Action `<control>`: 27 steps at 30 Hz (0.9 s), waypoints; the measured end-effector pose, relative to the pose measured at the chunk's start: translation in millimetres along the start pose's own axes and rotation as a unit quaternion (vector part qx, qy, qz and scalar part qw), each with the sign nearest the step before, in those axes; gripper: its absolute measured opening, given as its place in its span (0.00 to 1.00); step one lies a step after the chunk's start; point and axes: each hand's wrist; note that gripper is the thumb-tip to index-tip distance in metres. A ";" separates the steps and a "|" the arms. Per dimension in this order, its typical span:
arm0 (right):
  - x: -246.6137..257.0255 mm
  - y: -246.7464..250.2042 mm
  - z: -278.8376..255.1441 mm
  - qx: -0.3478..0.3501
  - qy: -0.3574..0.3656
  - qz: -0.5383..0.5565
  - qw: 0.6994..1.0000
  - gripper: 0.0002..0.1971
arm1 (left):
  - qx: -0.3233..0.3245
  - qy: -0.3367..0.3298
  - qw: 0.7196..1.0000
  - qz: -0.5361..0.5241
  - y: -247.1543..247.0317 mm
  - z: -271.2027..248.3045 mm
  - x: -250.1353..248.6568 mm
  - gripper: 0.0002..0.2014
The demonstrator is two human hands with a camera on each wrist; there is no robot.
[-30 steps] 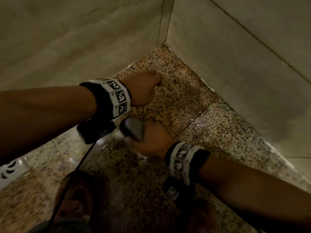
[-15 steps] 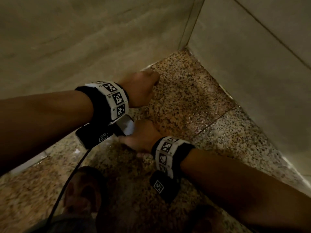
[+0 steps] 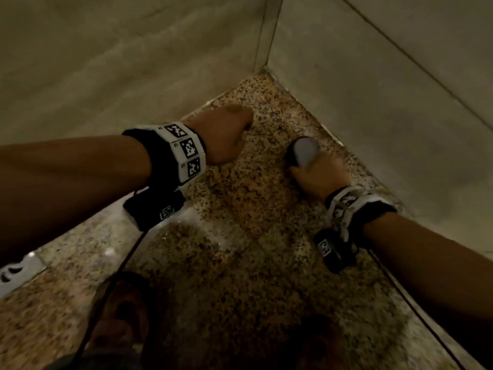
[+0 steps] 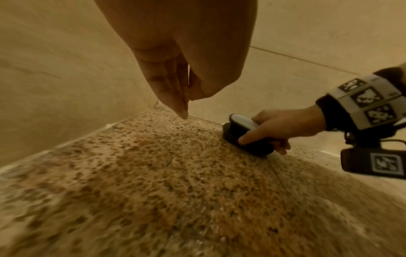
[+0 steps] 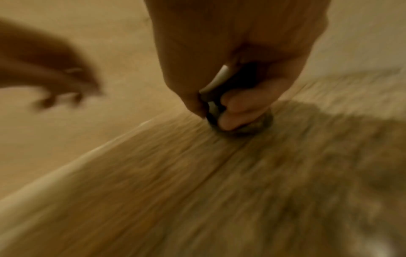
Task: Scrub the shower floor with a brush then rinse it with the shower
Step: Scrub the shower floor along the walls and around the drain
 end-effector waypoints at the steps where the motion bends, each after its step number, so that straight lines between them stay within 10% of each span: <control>1: 10.8 -12.8 -12.9 0.014 0.063 0.001 0.998 0.23 | 0.007 -0.012 1.000 -0.005 -2.6 4.0 -5.4 0.11; 5: 72.6 -50.7 -74.5 0.157 0.254 0.000 0.954 0.28 | 0.034 -0.035 0.999 0.004 -6.0 19.3 -24.2 0.12; 15: -45.8 20.2 1.4 0.008 -0.035 -0.083 0.996 0.30 | -0.003 -0.046 0.999 -0.016 0.3 42.7 -33.7 0.09; 21: 29.2 -23.6 -91.0 0.135 0.225 -0.090 0.961 0.25 | 0.018 -0.049 0.999 -0.011 -3.0 53.9 -40.7 0.09; 25: 32.6 -14.5 -76.5 0.181 0.217 -0.023 0.959 0.24 | 0.024 -0.063 0.998 -0.006 -2.7 61.5 -50.2 0.09; 27: 5.9 -1.0 -40.6 0.093 0.146 0.046 0.984 0.25 | 0.015 -0.071 0.997 -0.005 -3.4 61.9 -49.5 0.10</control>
Point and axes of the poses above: each hand's wrist, its own z-axis towards the middle knuckle, its own y-axis out of the back of the hand, x = y × z, and after that the axes turned 2 degrees about -y, right-handed
